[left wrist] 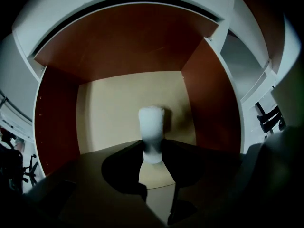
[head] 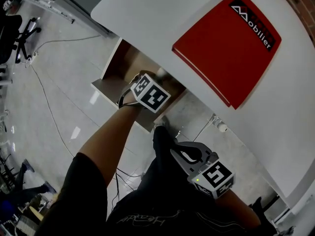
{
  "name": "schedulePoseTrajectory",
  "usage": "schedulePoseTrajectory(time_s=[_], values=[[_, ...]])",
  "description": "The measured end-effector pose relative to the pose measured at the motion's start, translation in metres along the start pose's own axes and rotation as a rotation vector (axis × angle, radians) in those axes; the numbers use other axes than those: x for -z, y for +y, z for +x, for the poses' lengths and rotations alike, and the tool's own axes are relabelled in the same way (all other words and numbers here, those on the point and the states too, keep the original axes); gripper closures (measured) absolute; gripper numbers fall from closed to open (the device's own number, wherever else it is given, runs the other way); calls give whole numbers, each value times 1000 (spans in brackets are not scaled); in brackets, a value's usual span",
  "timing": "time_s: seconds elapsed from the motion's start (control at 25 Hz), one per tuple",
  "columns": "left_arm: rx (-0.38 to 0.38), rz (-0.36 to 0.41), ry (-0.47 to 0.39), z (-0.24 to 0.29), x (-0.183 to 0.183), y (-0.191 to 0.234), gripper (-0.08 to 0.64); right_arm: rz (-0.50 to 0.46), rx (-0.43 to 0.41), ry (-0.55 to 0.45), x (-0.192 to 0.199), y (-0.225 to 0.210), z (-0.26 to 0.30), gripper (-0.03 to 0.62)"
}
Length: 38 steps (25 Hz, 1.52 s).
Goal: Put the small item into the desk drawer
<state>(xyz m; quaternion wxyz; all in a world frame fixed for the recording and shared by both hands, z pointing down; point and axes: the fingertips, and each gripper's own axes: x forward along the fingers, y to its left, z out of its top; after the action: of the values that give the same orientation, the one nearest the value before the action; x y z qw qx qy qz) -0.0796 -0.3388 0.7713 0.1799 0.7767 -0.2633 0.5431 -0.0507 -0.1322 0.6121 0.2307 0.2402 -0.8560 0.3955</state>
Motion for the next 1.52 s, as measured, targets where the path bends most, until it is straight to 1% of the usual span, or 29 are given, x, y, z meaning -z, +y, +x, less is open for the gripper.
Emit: schedulePoseTrajectory(time_s=[0.2, 0.32, 0.48, 0.6, 0.72, 0.88, 1.08, 1.16, 1.24, 1.36, 1.44, 1.52], values=[[10, -18, 9, 13, 2, 0, 425, 28, 14, 1, 3, -9, -6, 534], [29, -41, -4, 14, 0, 1, 423, 53, 9, -37, -9, -11, -7, 534], [46, -54, -25, 10, -2, -1, 374, 48, 2, -45, -21, -12, -4, 532], [36, -51, -52, 0, -5, 1, 331, 52, -12, -46, -29, -10, -1, 532], [25, -40, -91, -19, -13, 1, 318, 47, -16, -42, -37, -5, -4, 534], [-26, 19, -147, -59, -23, 7, 318, 15, -3, -36, -48, 2, -14, 532], [-67, 33, -209, -127, -30, 6, 319, -18, 8, -71, -69, 17, -34, 534], [-70, 2, -241, -158, -33, 2, 332, -35, 11, -87, -82, 24, -42, 532], [-51, -41, -276, -189, -37, -9, 339, -64, 14, -112, -98, 34, -53, 532], [-28, -74, -329, -237, -44, -29, 353, -113, 24, -158, -122, 52, -75, 532], [3, -103, -364, -272, -44, -44, 372, -150, 22, -184, -136, 69, -89, 532], [62, -148, -412, -308, -44, -64, 391, -191, 5, -205, -146, 88, -105, 532]])
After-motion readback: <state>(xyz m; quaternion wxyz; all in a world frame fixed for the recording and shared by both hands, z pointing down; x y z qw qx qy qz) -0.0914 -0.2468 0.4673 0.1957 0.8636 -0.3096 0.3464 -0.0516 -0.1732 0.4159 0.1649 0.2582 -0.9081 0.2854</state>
